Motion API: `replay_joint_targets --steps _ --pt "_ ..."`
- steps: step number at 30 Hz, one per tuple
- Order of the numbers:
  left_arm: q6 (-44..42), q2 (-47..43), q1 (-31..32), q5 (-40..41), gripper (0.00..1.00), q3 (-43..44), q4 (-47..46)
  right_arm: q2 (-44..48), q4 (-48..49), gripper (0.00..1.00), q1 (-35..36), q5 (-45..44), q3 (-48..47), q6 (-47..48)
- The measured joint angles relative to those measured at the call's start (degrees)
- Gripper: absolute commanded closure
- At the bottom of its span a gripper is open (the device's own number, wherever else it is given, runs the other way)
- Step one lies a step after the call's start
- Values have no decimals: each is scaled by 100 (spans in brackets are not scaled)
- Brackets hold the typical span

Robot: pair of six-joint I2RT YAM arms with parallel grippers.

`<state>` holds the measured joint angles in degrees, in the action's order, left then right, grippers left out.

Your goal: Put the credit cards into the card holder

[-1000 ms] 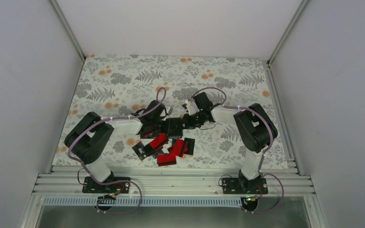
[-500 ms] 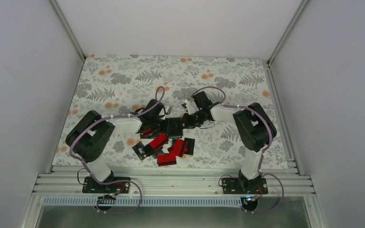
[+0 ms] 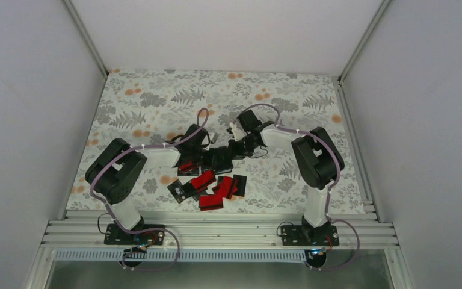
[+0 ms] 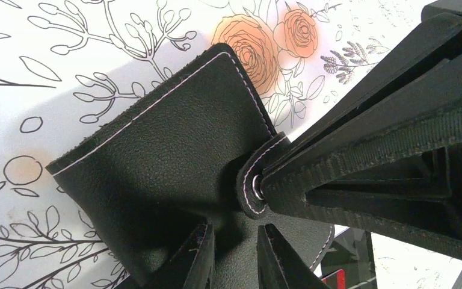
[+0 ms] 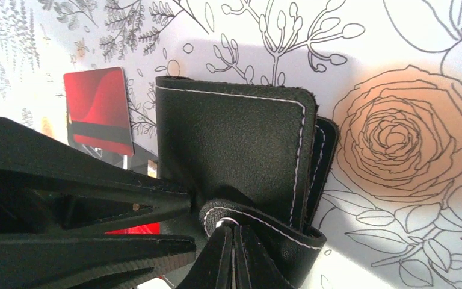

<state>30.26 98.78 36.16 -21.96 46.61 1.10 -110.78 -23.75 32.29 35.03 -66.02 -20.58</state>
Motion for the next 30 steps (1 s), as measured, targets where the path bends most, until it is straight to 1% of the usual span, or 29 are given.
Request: replay_joint_targets --steps 10,17,23,27,30 --pt "-20 15 -76 -164 81 -105 -199 -249 -1054 96 319 -813 -772 68" --pt "-94 15 -109 -245 81 -199 -369 -614 -1893 96 492 -1272 -1462 22" --pt "-184 -24 -118 -245 81 -245 -415 -649 -2085 95 553 -1412 -1624 -28" --pt "-278 -127 -136 -179 74 -236 -243 -608 -2061 91 575 -1360 -1652 -33" --pt "-367 -376 -175 -4 65 -170 173 -629 -2000 88 662 -1296 -1764 -28"
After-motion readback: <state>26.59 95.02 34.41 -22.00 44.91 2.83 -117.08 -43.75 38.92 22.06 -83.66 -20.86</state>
